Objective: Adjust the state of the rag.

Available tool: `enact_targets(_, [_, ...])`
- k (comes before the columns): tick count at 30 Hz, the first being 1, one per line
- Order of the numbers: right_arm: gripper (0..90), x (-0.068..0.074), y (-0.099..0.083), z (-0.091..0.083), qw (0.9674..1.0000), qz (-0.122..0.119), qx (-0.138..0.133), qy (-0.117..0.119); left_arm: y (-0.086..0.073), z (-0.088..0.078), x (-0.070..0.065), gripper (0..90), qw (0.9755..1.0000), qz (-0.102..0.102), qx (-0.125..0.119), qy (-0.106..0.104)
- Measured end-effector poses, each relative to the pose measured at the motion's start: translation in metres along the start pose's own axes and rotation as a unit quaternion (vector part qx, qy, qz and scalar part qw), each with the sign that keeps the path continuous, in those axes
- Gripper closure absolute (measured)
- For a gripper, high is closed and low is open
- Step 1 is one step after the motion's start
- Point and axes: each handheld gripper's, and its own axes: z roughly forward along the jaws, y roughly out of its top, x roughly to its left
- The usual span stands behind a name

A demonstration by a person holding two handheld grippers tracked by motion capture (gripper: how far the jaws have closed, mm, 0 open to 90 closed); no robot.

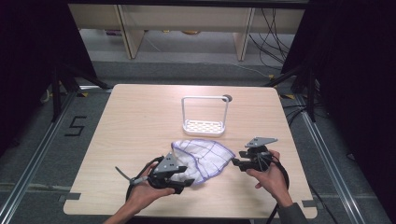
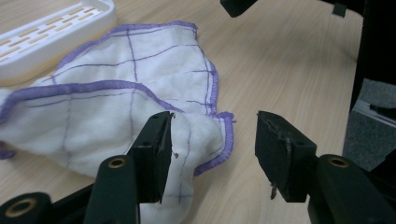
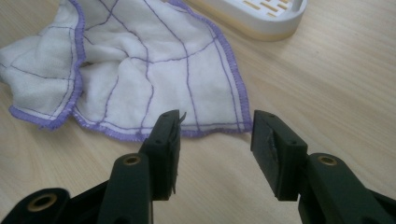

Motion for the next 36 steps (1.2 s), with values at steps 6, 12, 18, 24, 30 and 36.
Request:
enact_targets(6, [52.4, -0.001, 0.000, -0.001, 0.9999, 0.011, 0.001, 0.003, 0.002, 0.026, -0.003, 47.0, 0.9978, 0.053, 0.036, 0.017])
enact_targets(12, [52.1, -0.003, -0.001, 0.000, 1.0000, 0.000, 0.004, 0.003, 0.000, 0.034, 0.002, 78.0, 0.9924, 0.098, 0.059, 0.045])
enact_targets(18, [52.2, -0.002, -0.002, 0.002, 1.0000, 0.003, 0.000, 0.009, 0.004, 0.025, 0.010, 86.7, 0.9954, 0.083, 0.031, 0.037])
enact_targets(24, [52.2, 0.002, 0.000, 0.001, 0.9998, 0.000, -0.006, 0.018, 0.013, 0.003, 0.020, 86.8, 0.9997, 0.006, -0.025, 0.003])
enact_targets(30, [52.5, 0.030, 0.007, 0.007, 0.9983, -0.032, -0.003, 0.049, 0.016, -0.039, 0.057, 86.8, 0.9949, -0.062, -0.079, -0.002])
enact_targets(36, [54.4, 0.057, 0.012, 0.019, 0.9945, -0.061, -0.002, 0.084, -0.013, -0.064, 0.087, 86.7, 0.9868, -0.129, -0.097, 0.009])
